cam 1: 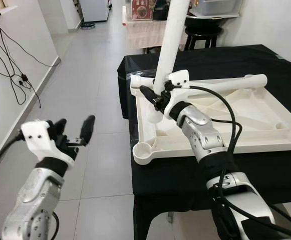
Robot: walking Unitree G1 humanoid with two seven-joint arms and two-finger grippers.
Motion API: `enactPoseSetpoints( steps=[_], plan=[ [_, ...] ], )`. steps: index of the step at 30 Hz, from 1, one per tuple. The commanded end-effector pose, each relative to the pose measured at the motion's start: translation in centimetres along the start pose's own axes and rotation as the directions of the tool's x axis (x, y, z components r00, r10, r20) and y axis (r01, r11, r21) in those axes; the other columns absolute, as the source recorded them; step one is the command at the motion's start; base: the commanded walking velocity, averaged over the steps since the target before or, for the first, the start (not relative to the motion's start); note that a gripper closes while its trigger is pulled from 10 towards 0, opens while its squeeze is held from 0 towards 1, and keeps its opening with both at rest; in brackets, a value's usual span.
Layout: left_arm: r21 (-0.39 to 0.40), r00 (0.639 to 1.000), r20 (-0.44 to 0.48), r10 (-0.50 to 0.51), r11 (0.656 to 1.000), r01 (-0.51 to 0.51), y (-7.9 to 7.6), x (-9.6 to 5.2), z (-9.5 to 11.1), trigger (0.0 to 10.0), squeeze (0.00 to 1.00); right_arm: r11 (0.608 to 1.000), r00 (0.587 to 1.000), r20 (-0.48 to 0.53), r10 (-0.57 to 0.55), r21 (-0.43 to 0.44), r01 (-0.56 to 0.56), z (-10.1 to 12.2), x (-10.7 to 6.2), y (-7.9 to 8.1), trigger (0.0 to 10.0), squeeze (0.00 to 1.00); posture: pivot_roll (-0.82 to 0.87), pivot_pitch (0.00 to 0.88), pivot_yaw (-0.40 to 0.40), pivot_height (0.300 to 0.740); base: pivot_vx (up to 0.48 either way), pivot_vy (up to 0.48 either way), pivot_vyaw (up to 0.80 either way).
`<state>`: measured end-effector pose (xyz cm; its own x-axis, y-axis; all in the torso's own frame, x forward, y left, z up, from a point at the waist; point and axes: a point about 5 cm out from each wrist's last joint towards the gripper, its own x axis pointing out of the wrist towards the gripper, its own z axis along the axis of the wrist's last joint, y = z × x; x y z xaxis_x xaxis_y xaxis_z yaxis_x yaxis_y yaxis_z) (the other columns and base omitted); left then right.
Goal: Building children table
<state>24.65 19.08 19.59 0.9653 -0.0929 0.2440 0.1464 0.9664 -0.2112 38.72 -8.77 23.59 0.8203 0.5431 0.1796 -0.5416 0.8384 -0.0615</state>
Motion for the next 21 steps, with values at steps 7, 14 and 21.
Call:
enactPoseSetpoints(
  steps=[7,14,21],
  plan=[
    [0.092,0.994,-0.03,0.102,0.991,-0.098,1.16,-0.89,-1.37,10.0,0.0,1.0,0.999,0.041,0.022,0.021,-0.023,0.49,0.18,0.0,10.0,0.0,0.0,0.06,0.031,0.74,0.0,0.0,0.0],
    [0.103,0.994,-0.007,0.108,0.989,-0.106,1.09,-0.7,-1.04,10.0,0.0,0.999,0.998,0.054,0.042,0.027,-0.043,0.53,0.24,0.26,10.0,0.0,0.0,0.058,0.029,0.74,0.0,0.0,0.0],
    [0.119,0.995,-0.014,0.101,0.988,-0.099,1.01,-0.84,-1.39,10.0,0.0,0.998,0.997,0.054,0.063,0.024,-0.064,0.43,0.26,0.5,10.0,0.0,0.0,0.058,0.029,0.74,0.0,0.0,0.0]
  ],
)
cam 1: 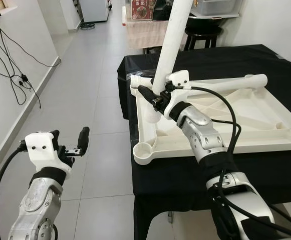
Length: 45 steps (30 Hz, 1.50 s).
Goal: Building children table
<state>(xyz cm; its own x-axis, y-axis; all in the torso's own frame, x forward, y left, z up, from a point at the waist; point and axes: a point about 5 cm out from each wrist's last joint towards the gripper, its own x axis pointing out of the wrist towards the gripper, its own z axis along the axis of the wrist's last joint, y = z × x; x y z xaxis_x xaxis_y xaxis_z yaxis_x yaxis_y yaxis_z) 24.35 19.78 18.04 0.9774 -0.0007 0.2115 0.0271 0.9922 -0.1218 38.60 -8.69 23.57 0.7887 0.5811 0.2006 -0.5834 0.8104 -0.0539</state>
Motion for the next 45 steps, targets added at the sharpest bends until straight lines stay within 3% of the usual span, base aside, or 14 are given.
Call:
enactPoseSetpoints(
  steps=[1,11,24,26,27,29,32,33,35,36,39,41,43,45],
  plan=[
    [0.007,1.0,-0.011,-0.004,1.0,0.004,-0.1,-0.2,-0.4,10.0,0.0,1.0,0.999,0.027,0.022,0.006,-0.022,0.4,0.3,0.4,10.0,0.0,0.0,0.06,0.028,0.74,0.0,0.0,0.0],
    [0.032,0.993,-0.04,-0.107,0.994,0.109,-2.0,-0.6,-1.0,10.0,0.0,0.997,0.997,0.027,0.075,0.008,-0.075,0.1,0.3,0.9,10.0,0.0,0.0,0.062,0.029,0.74,0.0,0.0,0.0],
    [0.059,0.989,-0.063,-0.135,0.989,0.139,-2.2,-0.9,-1.5,10.0,0.0,0.969,0.969,0.04,0.244,0.031,-0.245,-0.1,-0.3,2.1,10.0,0.0,0.0,0.065,0.036,0.74,0.0,0.0,0.0],
    [0.077,0.98,-0.096,-0.174,0.98,0.181,-2.5,-1.4,-1.9,10.0,0.0,0.911,0.912,0.041,0.409,0.049,-0.41,-0.6,-1.1,2.8,10.0,0.0,0.01,0.081,0.044,0.74,0.0,0.0,0.0],
    [0.077,0.98,-0.096,-0.174,0.98,0.181,-2.5,-1.4,-1.9,10.0,0.0,0.911,0.912,0.041,0.409,0.049,-0.41,-0.6,-1.1,2.8,10.0,0.0,0.01,0.081,0.044,0.74,0.0,0.0,0.0],
    [0.094,0.966,-0.135,-0.218,0.968,0.232,-3.0,-2.4,-2.4,10.0,0.0,0.841,0.842,0.026,0.539,0.041,-0.54,-1.1,-1.9,3.2,10.0,0.0,0.02,0.099,0.048,0.74,0.0,0.0,0.0],
    [0.102,0.959,-0.151,-0.238,0.962,0.255,-3.2,-2.9,-2.5,10.0,0.0,0.812,0.812,0.018,0.583,0.035,-0.583,-1.1,-2.2,3.4,10.0,0.0,0.03,0.106,0.048,0.74,0.0,0.0,0.0],
    [0.107,0.949,-0.17,-0.265,0.953,0.285,-3.4,-3.5,-2.6,10.0,0.0,0.774,0.775,0.014,0.631,0.044,-0.631,-1.1,-2.5,3.5,10.0,0.0,0.03,0.116,0.048,0.74,0.0,0.0,0.0],
    [0.057,0.904,-0.233,-0.358,0.923,0.381,-4.5,-6.1,-2.8,10.0,0.0,0.635,0.636,0.014,0.772,0.053,-0.771,-0.3,-2.8,4.0,10.0,0.0,0.07,0.167,0.057,0.74,0.0,0.0,0.0],
    [0.057,0.904,-0.233,-0.358,0.923,0.381,-4.5,-6.1,-2.8,10.0,0.0,0.635,0.636,0.014,0.772,0.053,-0.771,-0.3,-2.8,4.0,10.0,0.0,0.07,0.167,0.057,0.74,0.0,0.0,0.0],
    [0.004,0.853,-0.286,-0.436,0.89,0.456,-5.8,-8.7,-2.8,10.0,0.0,0.52,0.523,0.042,0.851,0.064,-0.852,1.1,-2.9,4.0,10.0,0.0,0.11,0.214,0.062,0.74,0.0,0.0,0.0],
    [-0.015,0.838,-0.298,-0.457,0.88,0.475,-6.3,-9.5,-2.7,10.0,0.0,0.48,0.484,0.053,0.874,0.066,-0.875,1.6,-2.9,3.9,10.0,0.0,0.11,0.22,0.062,0.74,0.0,0.0,0.0],
    [-0.015,0.838,-0.298,-0.457,0.88,0.475,-6.3,-9.5,-2.7,10.0,0.0,0.48,0.484,0.053,0.874,0.066,-0.875,1.6,-2.9,3.9,10.0,0.0,0.11,0.22,0.062,0.74,0.0,0.0,0.0],
    [-0.002,0.821,-0.319,-0.472,0.867,0.498,-6.6,-10.2,-2.5,10.0,0.0,0.434,0.438,0.063,0.897,0.066,-0.898,2.4,-2.7,3.7,10.0,0.0,0.12,0.256,0.064,0.74,0.0,0.0,0.0]
  ],
)
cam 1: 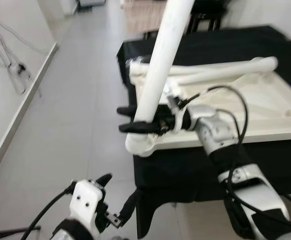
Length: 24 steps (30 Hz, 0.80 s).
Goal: Building children table
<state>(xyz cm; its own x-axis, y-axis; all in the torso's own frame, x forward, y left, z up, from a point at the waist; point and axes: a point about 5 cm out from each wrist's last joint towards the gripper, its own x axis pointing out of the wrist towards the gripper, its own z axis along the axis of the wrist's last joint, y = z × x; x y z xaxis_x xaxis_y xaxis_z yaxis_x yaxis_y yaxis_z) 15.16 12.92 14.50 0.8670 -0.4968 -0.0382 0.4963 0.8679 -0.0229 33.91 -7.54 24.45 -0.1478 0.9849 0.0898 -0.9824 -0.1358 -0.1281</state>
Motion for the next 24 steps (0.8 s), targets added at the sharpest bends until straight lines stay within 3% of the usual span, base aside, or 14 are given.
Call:
enactPoseSetpoints(
  steps=[1,4,8,10,24],
  plan=[
    [0.049,0.997,-0.064,-0.038,0.998,0.041,-0.7,-0.6,-0.3,10.0,0.0,0.998,0.998,0.012,0.055,-0.013,-0.054,0.9,0.2,-0.2,10.0,0.0,0.12,0.271,0.067,0.74,0.0,0.0,0.0],
    [0.079,0.994,-0.091,-0.064,0.994,0.071,-1.2,-1.0,-0.4,10.0,0.0,0.997,0.998,0.005,0.07,-0.018,-0.07,1.1,0.3,-0.4,10.0,0.0,0.12,0.271,0.067,0.74,0.0,0.0,0.0],
    [0.184,0.995,-0.088,0.054,0.982,-0.037,0.3,-1.4,0.2,10.0,0.0,0.997,0.997,-0.026,0.074,-0.03,-0.075,0.1,1.1,0.0,10.0,0.0,0.13,0.312,0.079,0.74,0.0,0.0,0.0],
    [0.201,0.993,-0.084,0.087,0.977,-0.069,0.7,-1.6,0.4,10.0,0.0,0.997,0.997,-0.039,0.069,-0.034,-0.071,-0.1,1.1,-0.1,10.0,0.0,0.13,0.318,0.081,0.74,0.0,0.0,0.0],
    [0.171,0.99,-0.085,0.115,0.98,-0.099,0.6,-2.2,0.9,10.0,0.0,0.988,0.958,-0.267,0.101,-0.089,-0.129,-0.1,-0.8,-0.5,10.0,0.0,0.12,0.363,0.093,0.74,0.0,0.0,0.0]
  ],
)
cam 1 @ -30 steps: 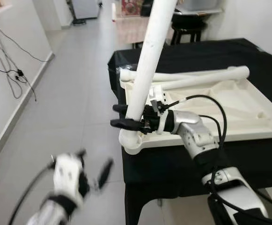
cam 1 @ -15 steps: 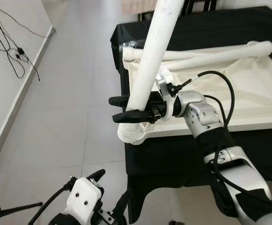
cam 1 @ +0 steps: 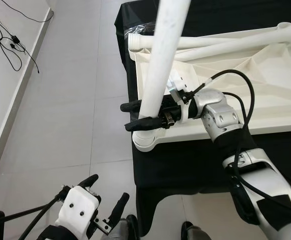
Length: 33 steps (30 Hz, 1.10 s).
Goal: Building children table
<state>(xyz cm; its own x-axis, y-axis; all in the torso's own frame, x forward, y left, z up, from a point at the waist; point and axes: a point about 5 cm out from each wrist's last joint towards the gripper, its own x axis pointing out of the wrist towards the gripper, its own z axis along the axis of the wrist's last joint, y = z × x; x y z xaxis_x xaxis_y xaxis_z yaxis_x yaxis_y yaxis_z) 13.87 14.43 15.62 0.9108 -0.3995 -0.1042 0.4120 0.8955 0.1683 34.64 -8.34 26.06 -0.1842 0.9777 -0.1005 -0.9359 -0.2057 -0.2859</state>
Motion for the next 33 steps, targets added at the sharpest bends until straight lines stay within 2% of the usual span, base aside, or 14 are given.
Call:
enactPoseSetpoints(
  steps=[1,8,10,12,13,14,24,30,31,32,33],
  plan=[
    [-0.017,1.0,-0.022,0.003,1.0,-0.003,0.0,-0.3,-0.2,10.0,0.0,0.997,0.995,-0.079,0.054,0.056,-0.049,-1.6,0.3,0.6,10.0,0.0,0.12,0.363,0.093,0.74,0.0,0.0,0.0],
    [-0.023,1.0,-0.02,0.006,1.0,-0.007,-0.1,-0.3,0.0,10.0,0.0,0.994,0.991,-0.11,0.078,0.081,-0.07,-2.2,0.6,0.7,10.0,0.0,0.12,0.372,0.088,0.74,0.0,0.0,0.0],
    [-0.026,1.0,-0.019,0.008,1.0,-0.009,-0.2,-0.4,0.1,10.0,0.0,0.989,0.971,-0.192,0.141,0.059,-0.132,-2.1,1.4,0.8,10.0,0.0,0.12,0.378,0.084,0.74,0.0,0.0,0.0],
    [-0.026,1.0,-0.019,0.008,1.0,-0.009,-0.2,-0.4,0.1,10.0,0.0,0.989,0.971,-0.192,0.141,0.059,-0.132,-2.1,1.4,0.8,10.0,0.0,0.12,0.378,0.084,0.74,0.0,0.0,0.0],
    [-0.027,1.0,-0.018,0.008,1.0,-0.009,-0.2,-0.4,0.1,10.0,0.0,0.984,0.953,-0.246,0.178,0.044,-0.173,-2.1,1.8,0.9,10.0,0.0,0.12,0.378,0.084,0.74,0.0,0.0,0.0],
    [-0.03,1.0,-0.018,0.007,1.0,-0.008,-0.3,-0.4,0.1,10.0,0.0,0.973,0.917,-0.329,0.224,0.026,-0.228,-1.9,2.3,0.9,10.0,0.0,0.11,0.379,0.081,0.74,0.0,0.0,0.0],
    [-0.036,1.0,-0.02,0.007,0.999,-0.008,-0.4,-0.3,0.1,10.0,0.0,0.96,0.851,-0.465,0.245,-0.009,-0.281,-1.7,2.6,0.2,10.0,0.0,0.11,0.376,0.075,0.74,0.0,0.0,0.0],
    [-0.038,1.0,-0.018,0.009,0.999,-0.01,-0.4,-0.2,0.2,10.0,0.0,0.969,0.872,-0.432,0.23,0.017,-0.247,-1.3,3.1,-0.4,10.0,0.0,0.1,0.371,0.072,0.74,0.0,0.0,0.0],
    [-0.039,1.0,-0.017,0.009,0.999,-0.01,-0.4,-0.1,0.2,10.0,0.0,0.984,0.901,-0.397,0.175,0.044,-0.172,-1.3,3.3,-0.9,10.0,0.0,0.1,0.365,0.07,0.74,0.0,0.0,0.0],
    [-0.039,1.0,-0.017,0.009,0.999,-0.01,-0.4,-0.1,0.2,10.0,0.0,0.984,0.901,-0.397,0.175,0.044,-0.172,-1.3,3.3,-0.9,10.0,0.0,0.1,0.365,0.07,0.74,0.0,0.0,0.0],
    [-0.039,1.0,-0.017,0.009,0.999,-0.01,-0.4,-0.1,0.1,10.0,0.0,0.993,0.92,-0.376,0.112,0.075,-0.09,-1.5,3.4,-1.3,10.0,0.0,0.1,0.365,0.07,0.74,0.0,0.0,0.0]
  ],
)
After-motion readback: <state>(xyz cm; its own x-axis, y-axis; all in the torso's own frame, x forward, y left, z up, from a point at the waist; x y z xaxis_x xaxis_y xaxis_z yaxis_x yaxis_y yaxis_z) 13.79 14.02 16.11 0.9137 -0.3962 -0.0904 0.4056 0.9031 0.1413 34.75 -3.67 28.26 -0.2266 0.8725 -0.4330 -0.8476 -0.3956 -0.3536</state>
